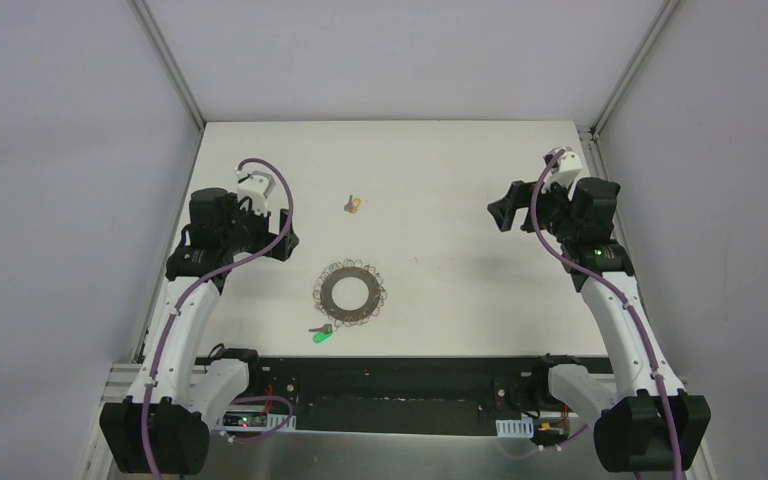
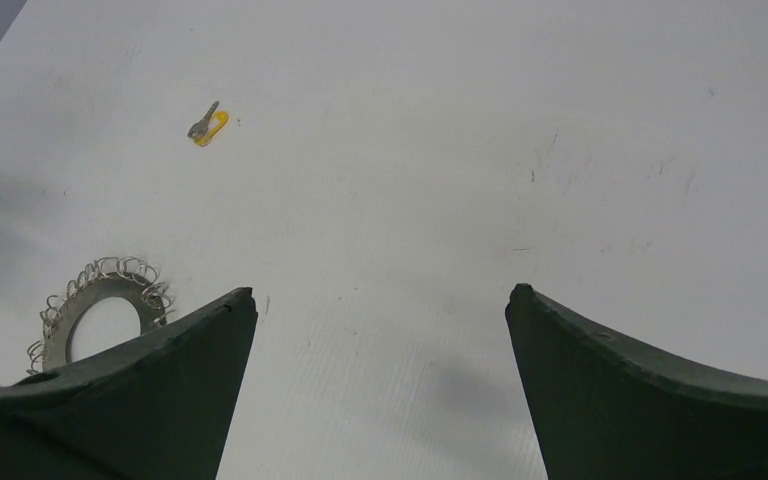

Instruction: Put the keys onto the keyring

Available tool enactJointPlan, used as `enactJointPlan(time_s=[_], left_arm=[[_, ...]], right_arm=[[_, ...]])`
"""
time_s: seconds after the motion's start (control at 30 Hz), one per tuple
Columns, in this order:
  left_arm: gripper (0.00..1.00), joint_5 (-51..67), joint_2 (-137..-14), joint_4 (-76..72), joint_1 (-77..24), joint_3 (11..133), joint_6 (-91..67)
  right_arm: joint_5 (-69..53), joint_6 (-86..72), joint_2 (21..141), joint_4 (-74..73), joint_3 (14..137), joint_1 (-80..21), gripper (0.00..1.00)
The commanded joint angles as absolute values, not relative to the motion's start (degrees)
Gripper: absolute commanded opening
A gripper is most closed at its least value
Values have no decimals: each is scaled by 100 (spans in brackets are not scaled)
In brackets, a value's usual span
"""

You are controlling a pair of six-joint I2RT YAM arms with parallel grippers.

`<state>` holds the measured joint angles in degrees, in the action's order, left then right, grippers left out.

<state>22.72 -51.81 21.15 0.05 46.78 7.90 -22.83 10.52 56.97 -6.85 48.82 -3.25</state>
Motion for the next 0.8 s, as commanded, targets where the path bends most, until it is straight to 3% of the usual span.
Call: enactJointPlan(time_s=[0.0, 0.17, 0.33, 0.5, 0.63, 0.77], left_arm=[[100, 2166, -5384, 2642, -269, 4907, 1398], [100, 671, -5727, 2770, -1592, 4751, 2011], [100, 469, -6544, 2856, -2052, 4859, 2184], [87, -108, -7640, 2997, -2764, 5438, 2142], [75, 448, -8628, 3665, -2982, 6284, 1650], [71, 716, -8875, 3916, -2988, 6428, 1398]], right_arm=[[-2484, 1198, 5821, -715, 4927, -463, 100], [-2461, 1285, 6212, -720, 4918, -854, 100], [-2750, 1505, 6257, -712, 4750, -923, 100], [-2795, 1598, 6306, -684, 4656, -906, 100], [-2815, 1597, 6354, -659, 4615, -852, 100], [-2920, 1556, 6380, -650, 4588, -746, 100]])
